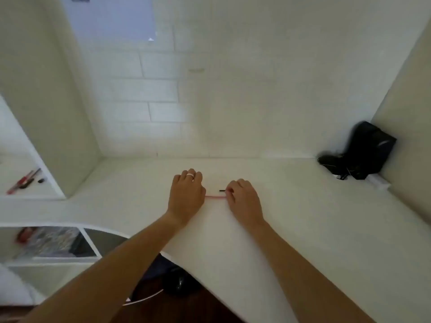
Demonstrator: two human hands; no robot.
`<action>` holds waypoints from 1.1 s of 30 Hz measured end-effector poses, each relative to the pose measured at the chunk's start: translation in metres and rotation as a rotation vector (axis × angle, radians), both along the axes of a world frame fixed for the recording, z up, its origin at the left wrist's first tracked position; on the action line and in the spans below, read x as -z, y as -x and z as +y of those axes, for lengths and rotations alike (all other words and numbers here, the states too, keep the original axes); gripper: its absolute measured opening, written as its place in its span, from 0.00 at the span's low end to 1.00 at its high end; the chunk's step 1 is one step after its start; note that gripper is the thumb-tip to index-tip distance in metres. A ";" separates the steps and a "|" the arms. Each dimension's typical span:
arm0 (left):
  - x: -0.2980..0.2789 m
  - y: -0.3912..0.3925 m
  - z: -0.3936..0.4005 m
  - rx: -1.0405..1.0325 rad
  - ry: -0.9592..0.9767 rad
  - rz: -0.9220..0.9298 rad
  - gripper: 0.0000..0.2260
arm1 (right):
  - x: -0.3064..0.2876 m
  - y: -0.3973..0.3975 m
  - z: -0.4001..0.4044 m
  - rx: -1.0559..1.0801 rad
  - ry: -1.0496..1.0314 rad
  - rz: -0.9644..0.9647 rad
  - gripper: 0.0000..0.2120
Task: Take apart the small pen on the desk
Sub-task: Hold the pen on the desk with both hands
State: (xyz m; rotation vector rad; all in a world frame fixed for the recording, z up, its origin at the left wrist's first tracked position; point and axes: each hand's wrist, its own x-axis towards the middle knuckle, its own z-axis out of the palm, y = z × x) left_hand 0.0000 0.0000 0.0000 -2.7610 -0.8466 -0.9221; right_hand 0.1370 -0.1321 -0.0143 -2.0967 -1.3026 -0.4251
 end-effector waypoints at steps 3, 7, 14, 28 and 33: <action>-0.001 0.006 -0.009 -0.018 0.034 0.005 0.06 | -0.003 0.007 -0.004 0.028 0.021 -0.046 0.03; 0.006 0.015 -0.022 0.032 0.057 0.028 0.03 | -0.006 0.014 -0.007 0.027 0.064 -0.091 0.04; 0.014 0.021 -0.015 0.127 0.245 -0.021 0.05 | -0.004 0.013 -0.010 -0.014 0.094 -0.059 0.03; 0.021 0.014 -0.009 0.195 0.317 -0.070 0.07 | 0.004 0.012 -0.005 -0.057 0.034 -0.141 0.05; 0.018 0.015 -0.012 0.214 0.321 -0.088 0.09 | 0.005 0.011 -0.005 -0.110 0.031 -0.143 0.06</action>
